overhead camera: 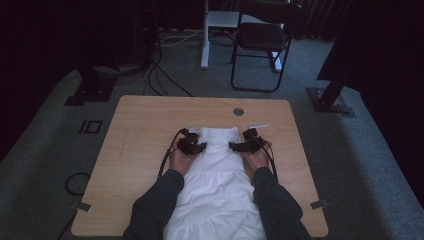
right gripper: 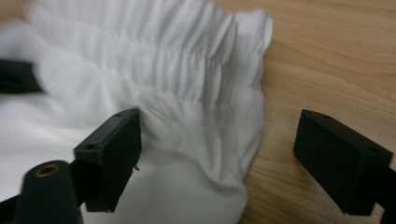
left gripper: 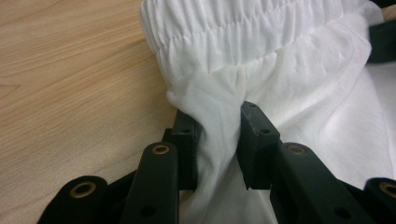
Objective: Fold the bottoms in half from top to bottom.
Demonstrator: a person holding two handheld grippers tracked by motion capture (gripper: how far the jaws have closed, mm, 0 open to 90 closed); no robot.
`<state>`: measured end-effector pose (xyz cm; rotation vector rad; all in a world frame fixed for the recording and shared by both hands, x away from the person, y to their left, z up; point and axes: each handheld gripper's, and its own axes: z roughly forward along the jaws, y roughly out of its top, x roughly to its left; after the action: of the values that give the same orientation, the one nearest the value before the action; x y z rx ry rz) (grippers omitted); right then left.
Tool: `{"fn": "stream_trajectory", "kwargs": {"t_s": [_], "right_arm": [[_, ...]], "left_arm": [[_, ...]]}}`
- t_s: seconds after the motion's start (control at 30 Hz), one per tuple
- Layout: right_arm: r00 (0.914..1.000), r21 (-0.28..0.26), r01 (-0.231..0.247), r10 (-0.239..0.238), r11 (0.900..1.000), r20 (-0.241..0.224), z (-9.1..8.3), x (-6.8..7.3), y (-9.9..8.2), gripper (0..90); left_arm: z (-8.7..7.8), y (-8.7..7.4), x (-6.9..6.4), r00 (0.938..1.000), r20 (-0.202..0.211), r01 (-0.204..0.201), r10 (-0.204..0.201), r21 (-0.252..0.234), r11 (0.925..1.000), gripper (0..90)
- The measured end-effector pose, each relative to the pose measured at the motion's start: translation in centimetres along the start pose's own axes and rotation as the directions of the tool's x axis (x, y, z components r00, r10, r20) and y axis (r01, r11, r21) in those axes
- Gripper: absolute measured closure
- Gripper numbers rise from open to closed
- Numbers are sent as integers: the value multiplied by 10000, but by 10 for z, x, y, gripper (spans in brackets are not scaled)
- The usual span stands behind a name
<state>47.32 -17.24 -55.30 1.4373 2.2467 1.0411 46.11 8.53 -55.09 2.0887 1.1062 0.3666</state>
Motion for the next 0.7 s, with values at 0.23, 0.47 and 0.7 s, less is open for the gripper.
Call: {"fn": "stream_trajectory", "kwargs": {"t_s": [0.23, 0.47, 0.7], "right_arm": [[9933, -143, 1072, -1065, 9941, 447, 4, 19, -1, 489], [9974, -117, 150, -158, 9998, -708, 5, 13, 3, 833], [9942, -664, 654, -707, 9957, -811, -21, 5, 36, 837]], "left_arm": [[1, 1, 0, 9985, 317, 452, -456, 125, 9989, 756], [1, 2, 2, 9963, 614, 589, -598, 175, 9981, 827], [-24, 39, 14, 9972, 378, 676, -649, -742, 9949, 843]]}}
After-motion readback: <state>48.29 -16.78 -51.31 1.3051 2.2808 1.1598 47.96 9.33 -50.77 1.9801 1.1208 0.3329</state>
